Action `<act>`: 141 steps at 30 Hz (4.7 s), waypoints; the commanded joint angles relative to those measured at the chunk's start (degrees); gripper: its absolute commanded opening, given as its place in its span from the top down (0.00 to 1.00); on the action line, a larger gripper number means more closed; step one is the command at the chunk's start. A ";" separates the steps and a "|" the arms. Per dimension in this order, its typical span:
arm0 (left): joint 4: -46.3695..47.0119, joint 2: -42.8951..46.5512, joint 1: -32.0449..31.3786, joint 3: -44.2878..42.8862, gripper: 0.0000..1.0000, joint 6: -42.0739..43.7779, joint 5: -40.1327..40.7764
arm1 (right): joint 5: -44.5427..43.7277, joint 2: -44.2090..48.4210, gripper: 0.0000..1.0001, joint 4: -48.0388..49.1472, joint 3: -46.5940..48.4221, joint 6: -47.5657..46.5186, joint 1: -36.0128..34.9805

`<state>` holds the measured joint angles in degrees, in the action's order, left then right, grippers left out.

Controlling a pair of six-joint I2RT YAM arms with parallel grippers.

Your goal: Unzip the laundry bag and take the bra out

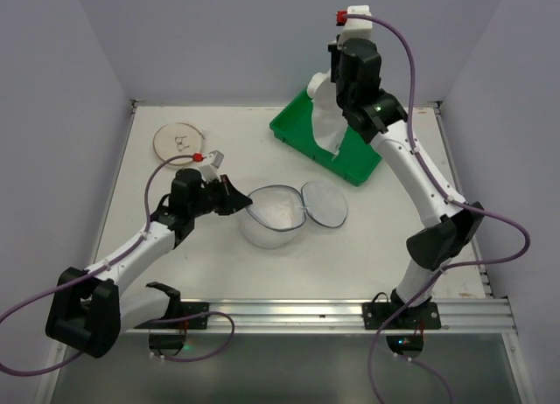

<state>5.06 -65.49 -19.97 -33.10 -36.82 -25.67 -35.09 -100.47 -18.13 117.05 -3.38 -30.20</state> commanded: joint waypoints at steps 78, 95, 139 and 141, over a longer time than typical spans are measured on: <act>1.71 3.00 -0.25 3.39 1.00 5.70 3.96 | 43.62 7.92 0.32 15.76 -55.63 20.43 -15.86; -1.54 4.50 -0.16 3.31 1.00 5.18 10.64 | 28.07 -1.57 0.28 12.16 -53.95 17.18 -21.66; -0.32 1.95 -0.16 3.22 1.00 5.09 9.15 | 16.64 15.91 1.00 13.73 -50.87 15.42 -24.74; 0.04 2.12 -0.16 3.39 1.00 5.00 8.88 | 16.11 17.05 1.00 14.35 -50.79 14.81 -24.74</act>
<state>2.48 -63.48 -19.97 -30.09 -33.23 -15.38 -15.90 -87.68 -6.52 64.49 13.50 -54.92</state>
